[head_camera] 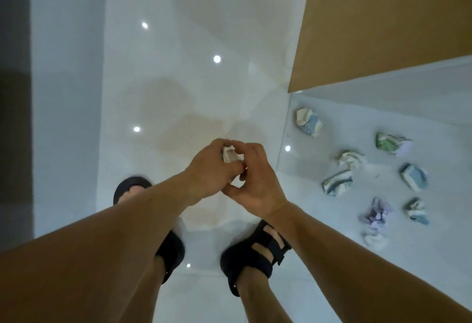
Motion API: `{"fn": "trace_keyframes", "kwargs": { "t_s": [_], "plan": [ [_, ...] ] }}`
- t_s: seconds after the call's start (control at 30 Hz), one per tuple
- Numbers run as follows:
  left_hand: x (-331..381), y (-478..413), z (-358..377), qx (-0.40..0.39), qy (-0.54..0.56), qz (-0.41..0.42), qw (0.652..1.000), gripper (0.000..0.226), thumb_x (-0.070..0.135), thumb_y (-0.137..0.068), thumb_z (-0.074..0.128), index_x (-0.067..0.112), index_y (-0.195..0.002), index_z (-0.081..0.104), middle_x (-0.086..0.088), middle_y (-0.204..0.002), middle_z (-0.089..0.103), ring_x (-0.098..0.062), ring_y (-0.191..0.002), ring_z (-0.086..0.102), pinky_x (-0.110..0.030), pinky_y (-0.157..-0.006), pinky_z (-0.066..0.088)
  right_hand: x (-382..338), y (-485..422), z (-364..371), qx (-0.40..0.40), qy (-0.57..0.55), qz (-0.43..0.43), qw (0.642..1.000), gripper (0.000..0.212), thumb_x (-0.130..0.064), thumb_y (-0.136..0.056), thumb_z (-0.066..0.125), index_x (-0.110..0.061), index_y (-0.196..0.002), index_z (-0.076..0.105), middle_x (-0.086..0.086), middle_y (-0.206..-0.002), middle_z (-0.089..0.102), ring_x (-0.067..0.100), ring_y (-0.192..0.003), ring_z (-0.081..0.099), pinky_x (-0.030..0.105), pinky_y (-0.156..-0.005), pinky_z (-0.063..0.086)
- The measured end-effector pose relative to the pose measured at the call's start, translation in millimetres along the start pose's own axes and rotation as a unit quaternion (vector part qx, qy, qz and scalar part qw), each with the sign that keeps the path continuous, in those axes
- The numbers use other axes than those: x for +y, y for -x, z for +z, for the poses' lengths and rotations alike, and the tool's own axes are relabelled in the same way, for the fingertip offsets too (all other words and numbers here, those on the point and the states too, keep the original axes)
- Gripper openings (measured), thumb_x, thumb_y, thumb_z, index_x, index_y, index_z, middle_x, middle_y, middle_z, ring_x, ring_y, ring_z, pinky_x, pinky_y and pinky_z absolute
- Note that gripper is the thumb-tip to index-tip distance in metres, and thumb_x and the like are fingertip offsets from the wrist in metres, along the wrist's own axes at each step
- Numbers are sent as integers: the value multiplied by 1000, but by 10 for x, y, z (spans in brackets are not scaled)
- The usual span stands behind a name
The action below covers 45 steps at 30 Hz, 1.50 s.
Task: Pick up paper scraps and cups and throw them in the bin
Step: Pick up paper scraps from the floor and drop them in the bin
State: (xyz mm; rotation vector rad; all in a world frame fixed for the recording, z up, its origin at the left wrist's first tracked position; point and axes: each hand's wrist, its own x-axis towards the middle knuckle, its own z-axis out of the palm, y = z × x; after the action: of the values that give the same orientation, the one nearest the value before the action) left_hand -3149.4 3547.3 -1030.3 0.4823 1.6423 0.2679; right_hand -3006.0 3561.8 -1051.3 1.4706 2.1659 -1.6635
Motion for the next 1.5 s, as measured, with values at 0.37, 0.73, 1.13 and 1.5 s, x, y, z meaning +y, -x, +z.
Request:
{"fn": "trace_keyframes", "kwargs": {
  "t_s": [0.37, 0.73, 1.13, 1.5],
  "plan": [
    [-438, -421, -113, 58, -142, 11, 988, 66, 30, -86, 67, 22, -143, 34, -5, -128, 54, -25, -99, 58, -31, -81, 48, 1214, -876, -1033, 113, 289, 184, 932, 75, -34, -80, 72, -31, -144, 32, 10, -149, 23, 35, -134, 25, 52, -95, 42],
    [194, 426, -582, 62, -186, 46, 980, 68, 32, -86, 66, 24, -144, 31, -4, -134, 49, -25, -115, 50, -31, -92, 43, -42, -20, -450, 77, 148, 173, 971, 54, -26, -88, 62, -29, -139, 44, 6, -133, 42, 28, -118, 42, 40, -93, 43],
    [1377, 3420, -1783, 157, -81, 107, 978, 71, 31, -89, 63, 25, -148, 25, -4, -146, 42, -21, -126, 46, -23, -97, 37, -3239, 1154, -1632, 27, 215, 31, 976, 64, -34, -91, 60, -29, -148, 32, 0, -142, 40, 21, -130, 37, 33, -104, 38],
    [921, 6122, -1455, 311, 40, 56, 948, 69, 31, -89, 63, 22, -147, 28, -5, -143, 44, -22, -120, 50, -24, -88, 42, -5156, 2769, -1644, -86, 325, -153, 929, 64, -32, -90, 59, -28, -147, 32, 2, -143, 40, 23, -128, 38, 35, -101, 41]
  ]
}}
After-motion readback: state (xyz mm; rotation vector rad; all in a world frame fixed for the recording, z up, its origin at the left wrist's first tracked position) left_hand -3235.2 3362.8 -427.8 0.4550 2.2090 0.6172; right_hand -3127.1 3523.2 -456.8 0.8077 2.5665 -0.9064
